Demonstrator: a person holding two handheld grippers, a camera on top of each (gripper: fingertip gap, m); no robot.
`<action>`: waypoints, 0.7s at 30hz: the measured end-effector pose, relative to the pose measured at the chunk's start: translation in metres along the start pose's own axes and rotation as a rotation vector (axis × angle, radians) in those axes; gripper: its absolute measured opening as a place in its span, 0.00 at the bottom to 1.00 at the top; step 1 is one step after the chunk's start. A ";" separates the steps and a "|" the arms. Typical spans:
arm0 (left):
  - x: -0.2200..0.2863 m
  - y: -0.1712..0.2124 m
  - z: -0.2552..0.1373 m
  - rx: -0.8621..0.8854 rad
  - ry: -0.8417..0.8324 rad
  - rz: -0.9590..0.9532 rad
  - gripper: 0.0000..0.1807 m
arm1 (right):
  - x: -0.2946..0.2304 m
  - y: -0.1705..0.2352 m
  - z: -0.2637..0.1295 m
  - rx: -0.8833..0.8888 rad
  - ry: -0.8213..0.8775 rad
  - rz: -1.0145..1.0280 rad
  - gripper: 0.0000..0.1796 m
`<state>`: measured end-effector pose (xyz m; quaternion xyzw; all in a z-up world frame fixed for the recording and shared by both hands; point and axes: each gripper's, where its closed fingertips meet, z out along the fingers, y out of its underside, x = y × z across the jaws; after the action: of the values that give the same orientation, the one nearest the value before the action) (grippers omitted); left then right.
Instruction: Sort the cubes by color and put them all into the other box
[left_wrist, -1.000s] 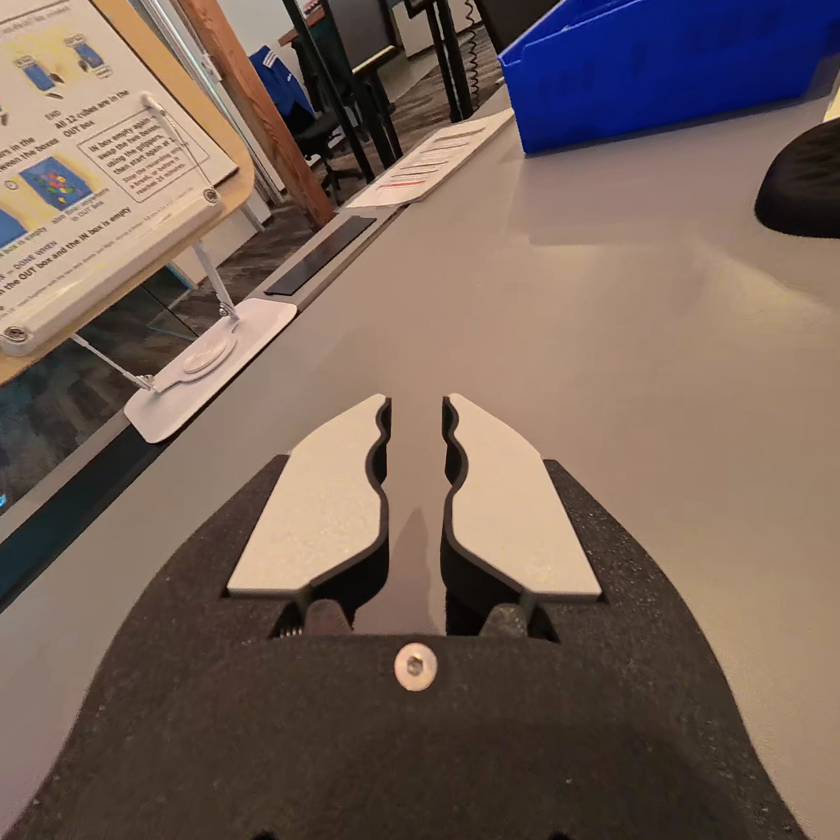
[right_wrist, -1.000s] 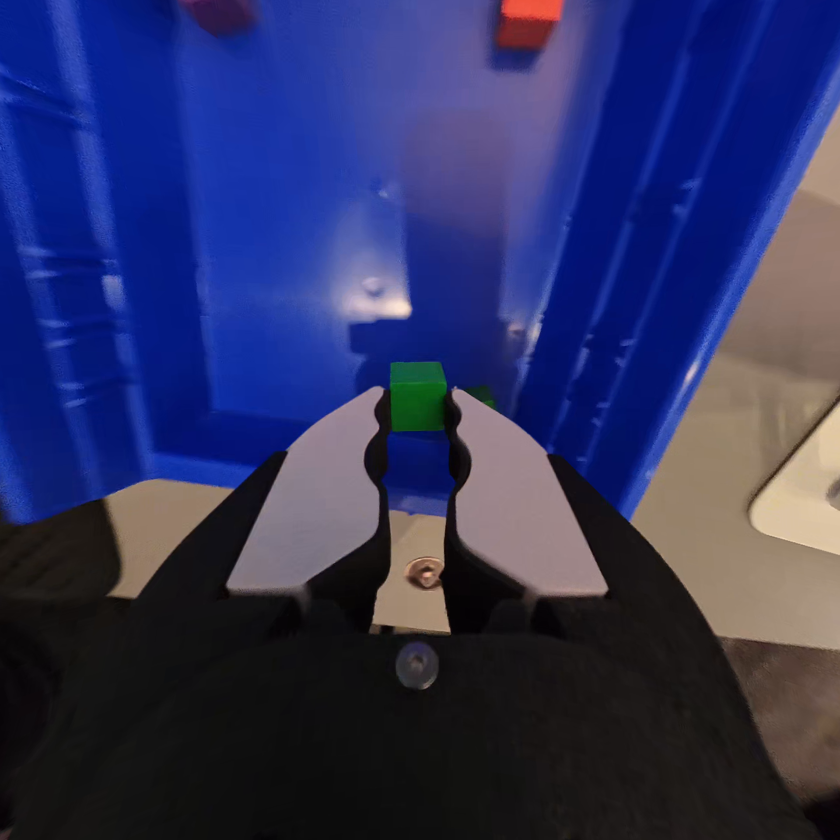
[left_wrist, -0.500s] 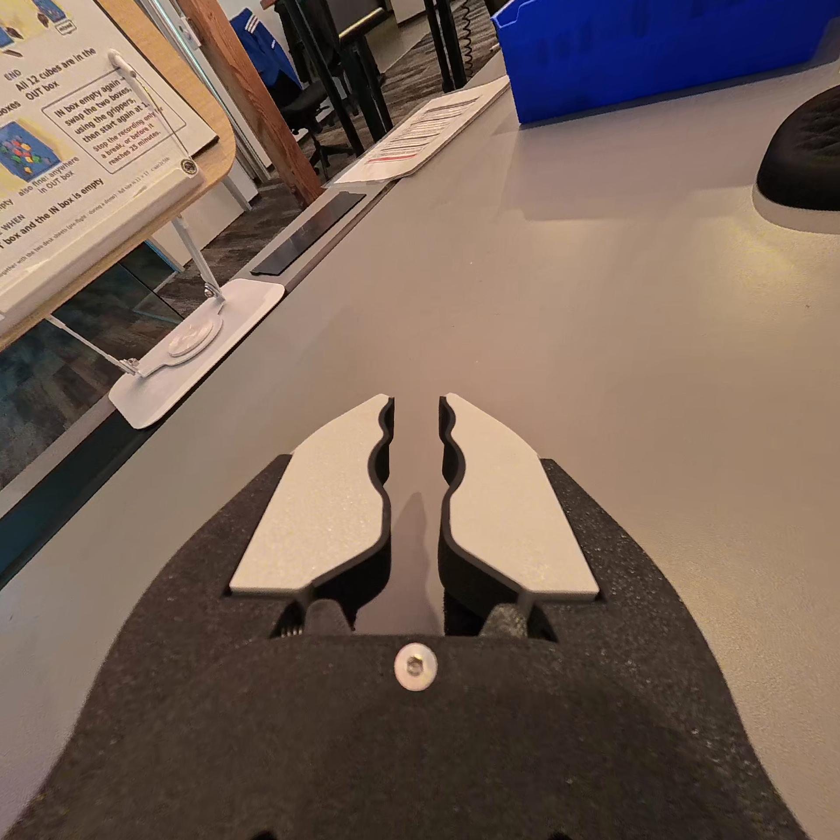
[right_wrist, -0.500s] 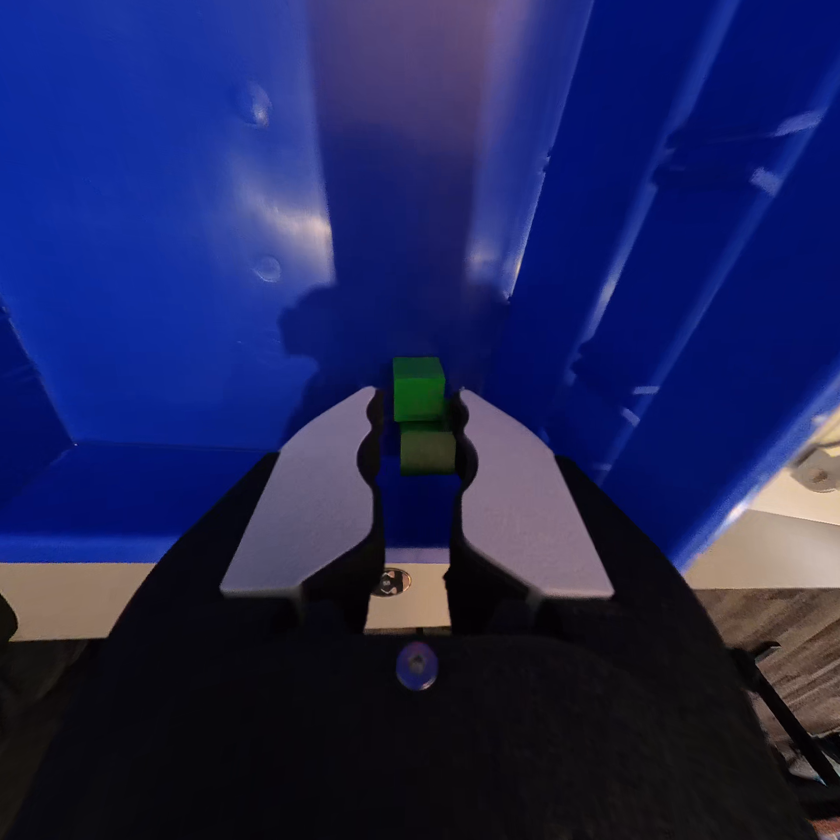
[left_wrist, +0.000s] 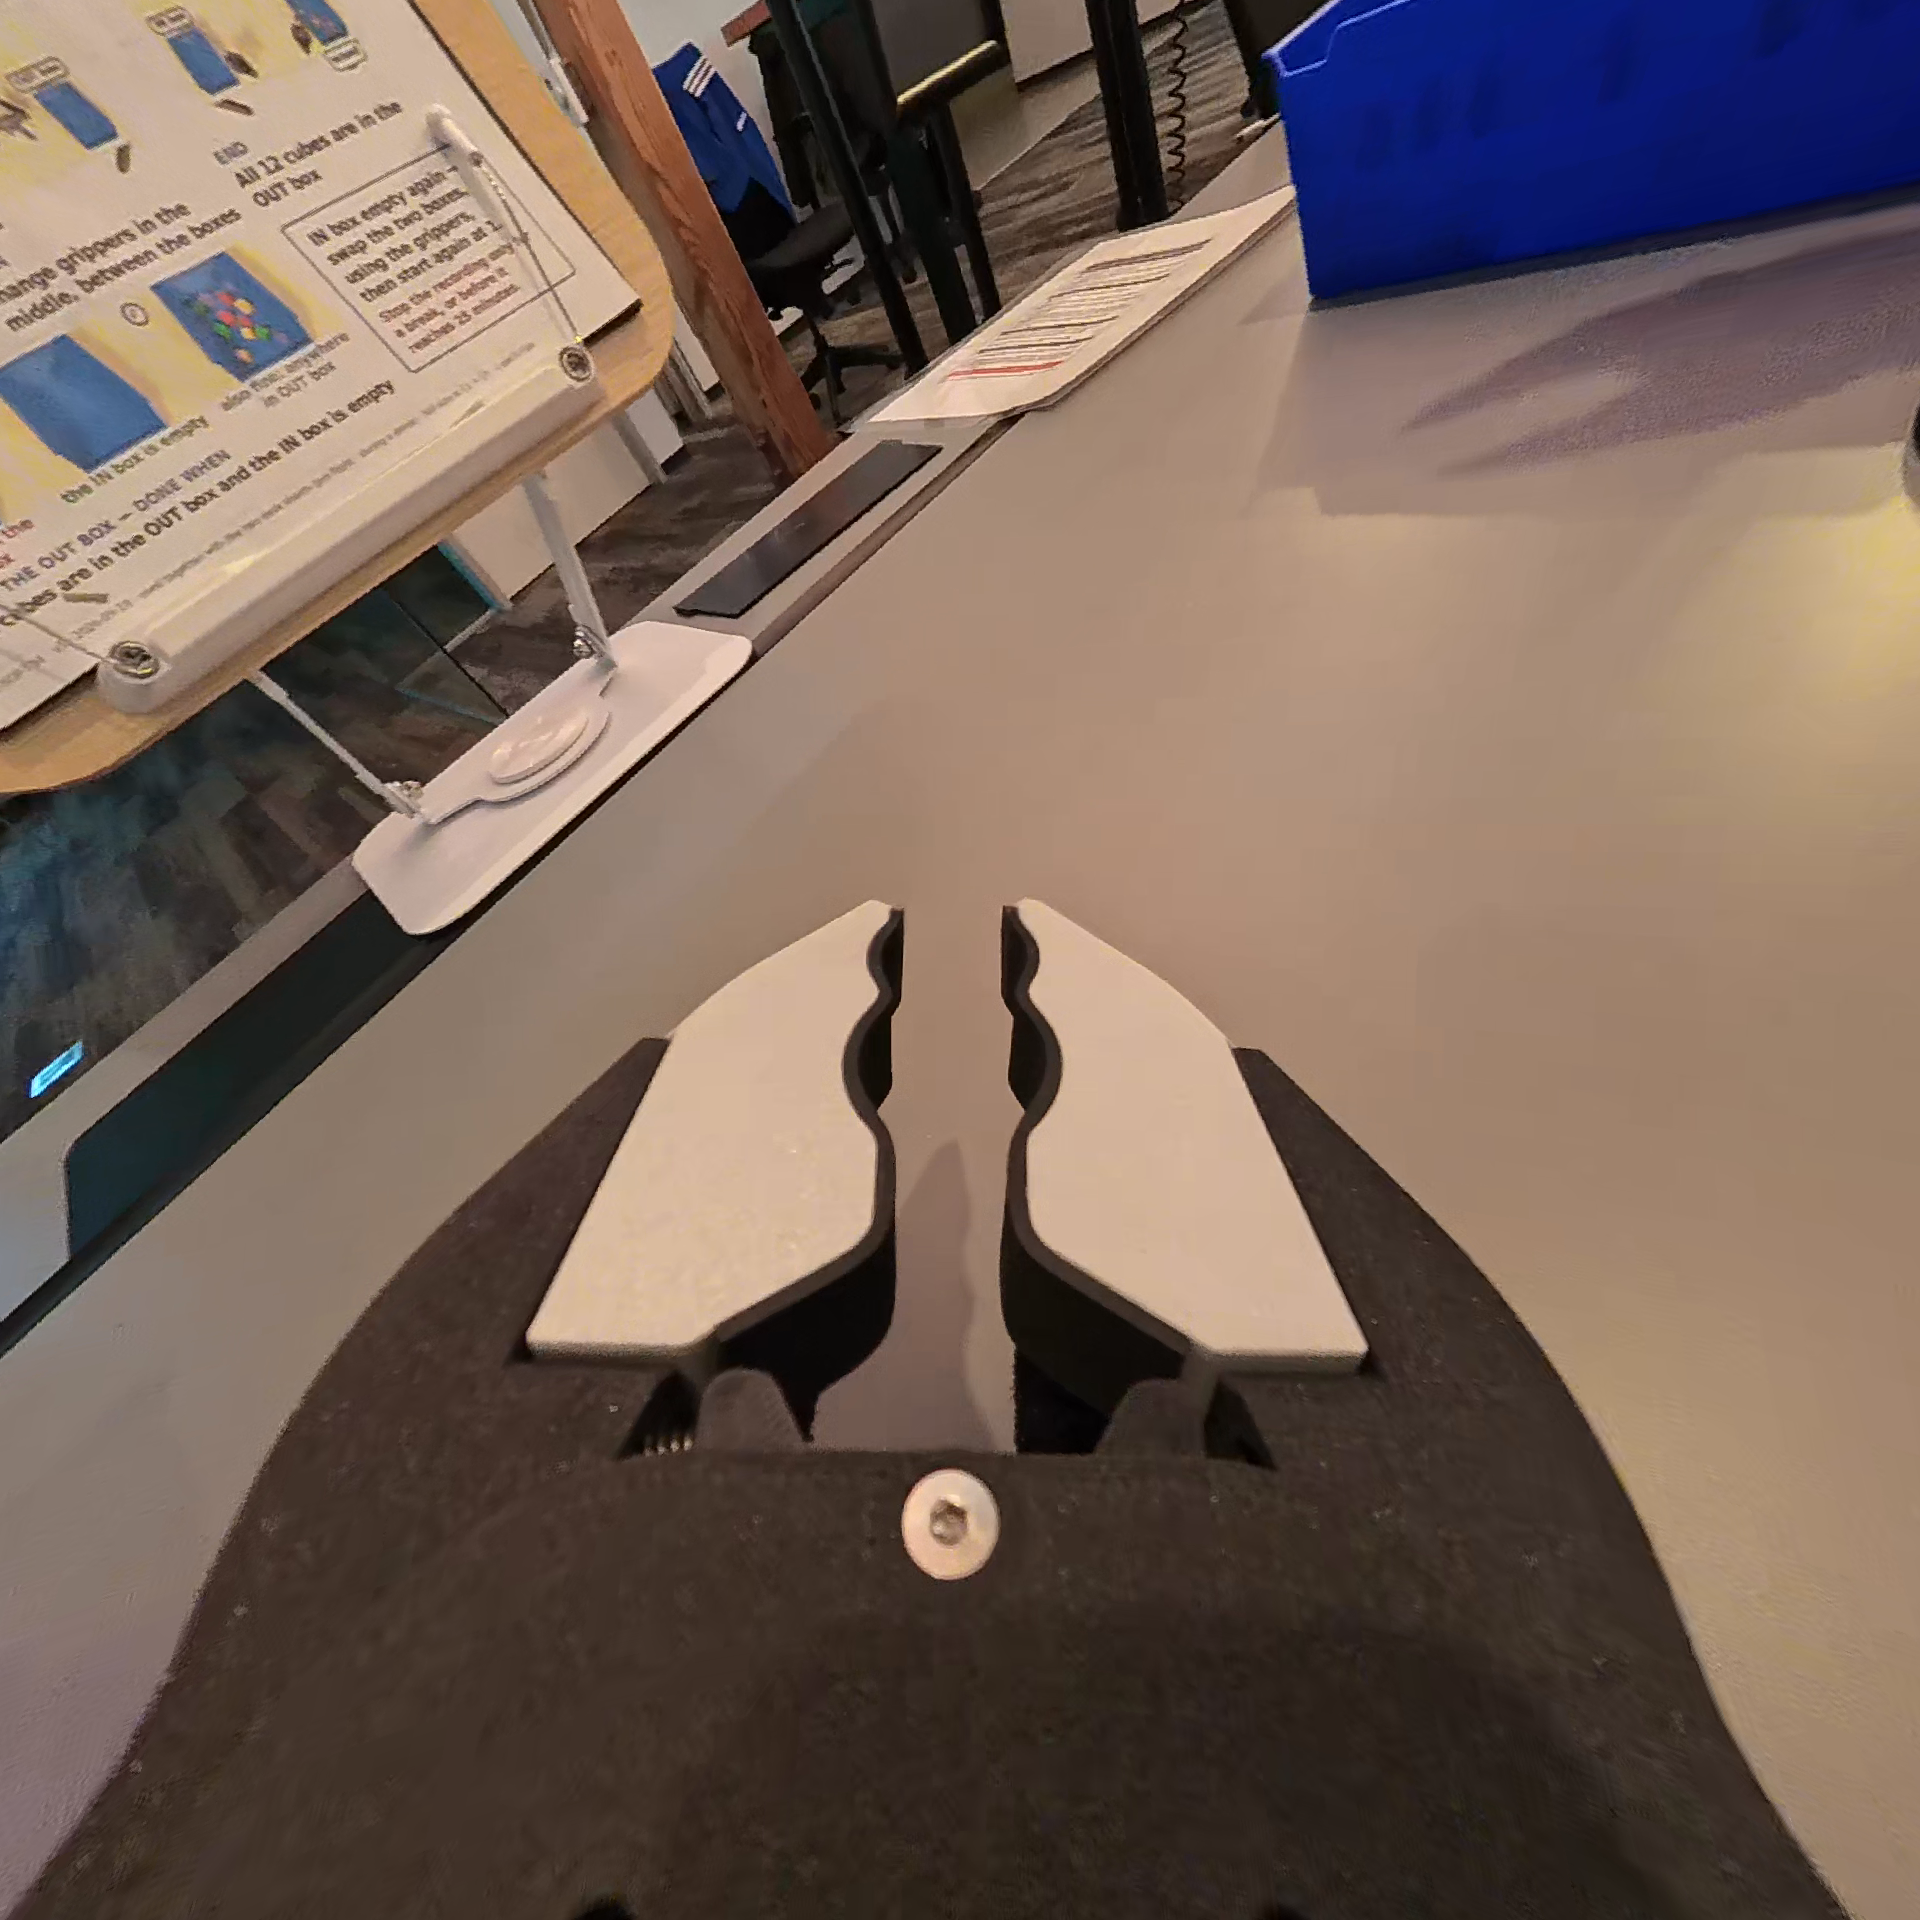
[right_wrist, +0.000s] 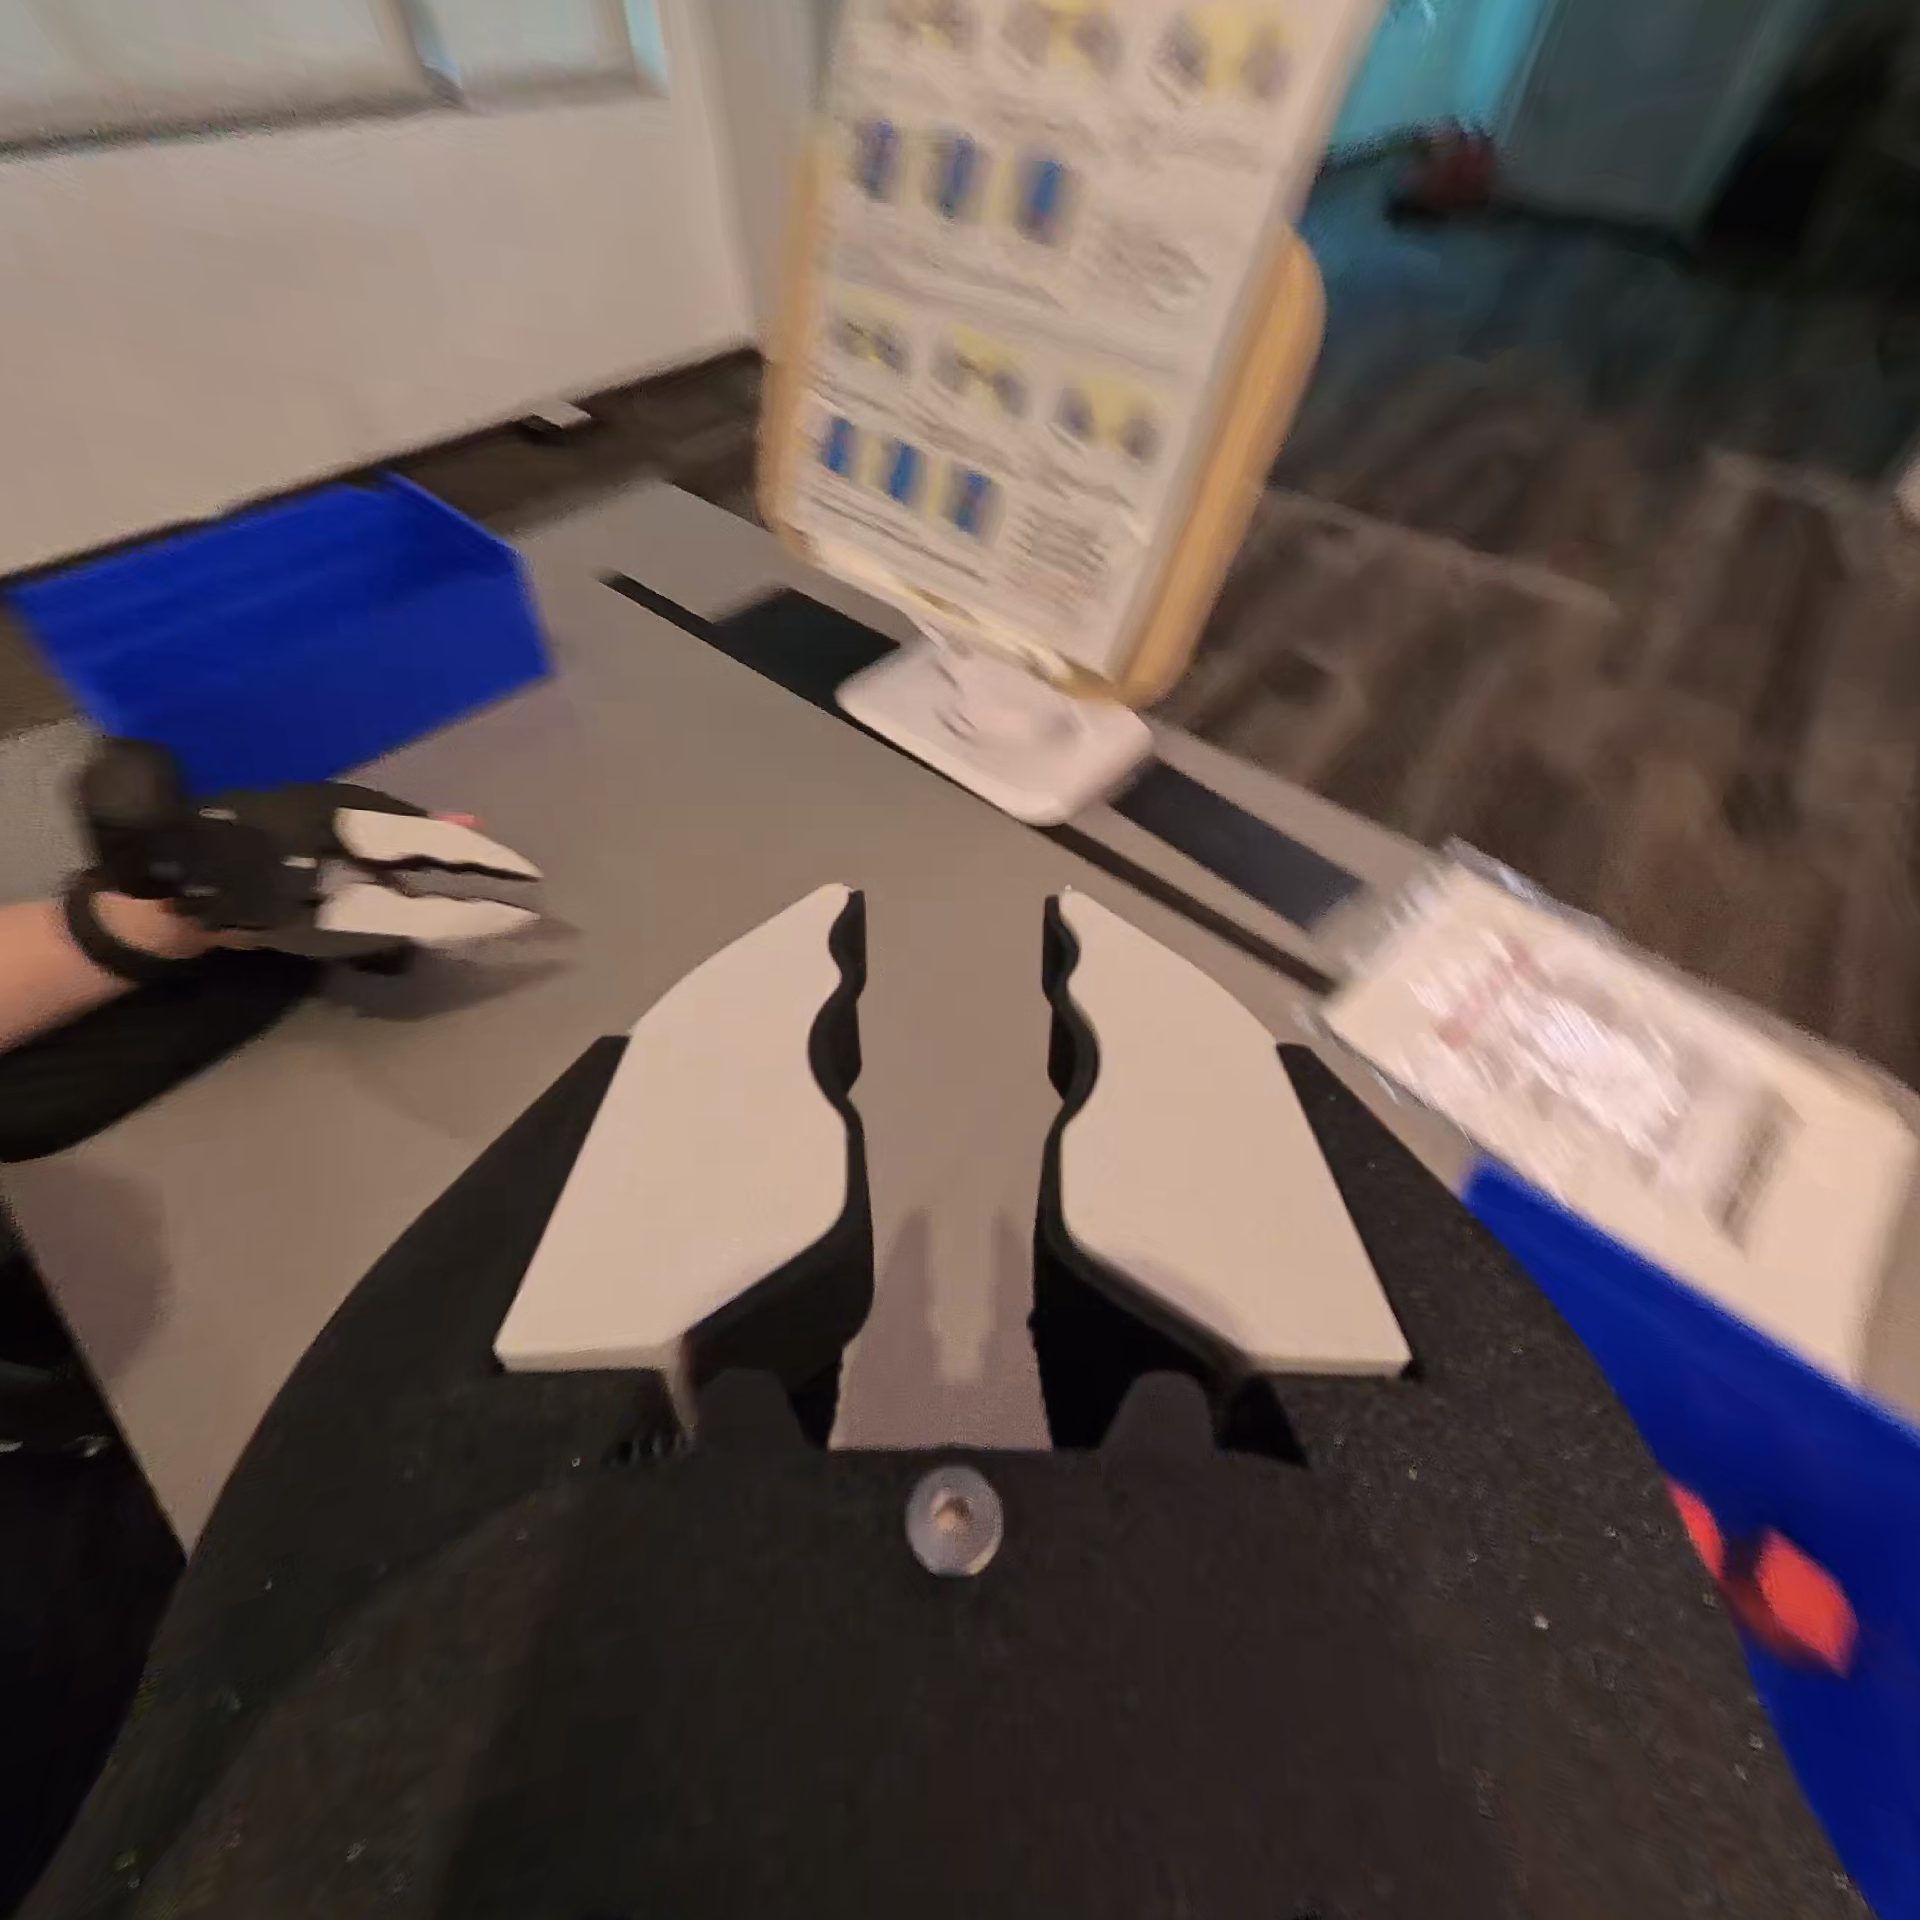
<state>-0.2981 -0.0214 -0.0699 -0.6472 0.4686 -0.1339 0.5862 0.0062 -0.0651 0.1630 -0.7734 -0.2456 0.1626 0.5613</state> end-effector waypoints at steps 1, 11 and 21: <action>-0.003 0.000 -0.001 -0.004 -0.011 -0.002 0.10 | -0.022 -0.010 0.008 0.036 -0.061 -0.041 0.18; -0.112 -0.053 -0.111 -0.026 -0.320 0.013 0.12 | -0.065 0.026 0.073 -0.146 -0.226 -0.073 0.18; -0.219 0.111 -0.249 -0.510 -0.303 -0.166 0.12 | -0.057 0.031 0.075 -0.145 -0.258 -0.019 0.18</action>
<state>-0.6433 0.0022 -0.0162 -0.8221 0.3399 0.0387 0.4552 -0.0743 -0.0463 0.1084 -0.7823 -0.3342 0.2370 0.4692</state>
